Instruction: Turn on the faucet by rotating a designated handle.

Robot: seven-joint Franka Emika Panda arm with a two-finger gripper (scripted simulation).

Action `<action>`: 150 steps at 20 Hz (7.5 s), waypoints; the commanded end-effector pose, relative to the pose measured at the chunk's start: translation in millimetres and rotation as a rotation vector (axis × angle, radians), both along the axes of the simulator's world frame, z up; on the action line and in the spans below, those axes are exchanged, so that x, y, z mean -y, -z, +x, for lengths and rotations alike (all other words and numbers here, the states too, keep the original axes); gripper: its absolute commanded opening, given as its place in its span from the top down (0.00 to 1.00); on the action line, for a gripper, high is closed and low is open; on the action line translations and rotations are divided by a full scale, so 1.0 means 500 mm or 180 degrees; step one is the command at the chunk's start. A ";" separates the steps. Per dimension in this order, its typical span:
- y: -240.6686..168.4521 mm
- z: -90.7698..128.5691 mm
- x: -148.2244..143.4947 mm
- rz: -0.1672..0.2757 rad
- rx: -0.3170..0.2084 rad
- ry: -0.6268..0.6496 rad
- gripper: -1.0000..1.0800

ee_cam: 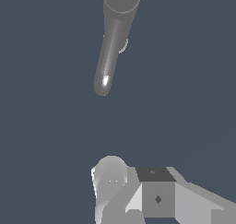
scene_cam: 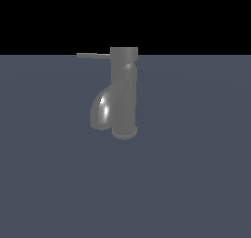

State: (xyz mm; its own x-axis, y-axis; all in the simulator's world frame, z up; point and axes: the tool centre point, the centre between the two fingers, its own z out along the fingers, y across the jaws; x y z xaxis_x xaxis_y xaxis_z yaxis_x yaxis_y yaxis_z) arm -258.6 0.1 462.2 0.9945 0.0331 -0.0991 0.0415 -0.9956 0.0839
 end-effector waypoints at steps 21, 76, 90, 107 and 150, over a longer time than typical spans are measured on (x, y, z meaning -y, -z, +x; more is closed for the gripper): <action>0.012 0.120 -0.032 0.0163 0.0068 0.0872 1.00; 0.304 0.625 -0.217 -0.0027 0.0333 0.5251 1.00; 0.354 0.670 -0.245 -0.0077 0.0468 0.5742 1.00; 0.355 0.614 -0.253 -0.0079 0.0469 0.5746 1.00; 0.355 0.397 -0.210 -0.0074 0.0478 0.5760 1.00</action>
State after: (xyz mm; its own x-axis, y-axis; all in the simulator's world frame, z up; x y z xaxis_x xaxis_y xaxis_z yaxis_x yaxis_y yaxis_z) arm -55.5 113.4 284.7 -0.1936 -0.9811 -0.0020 -0.9811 0.1936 -0.0047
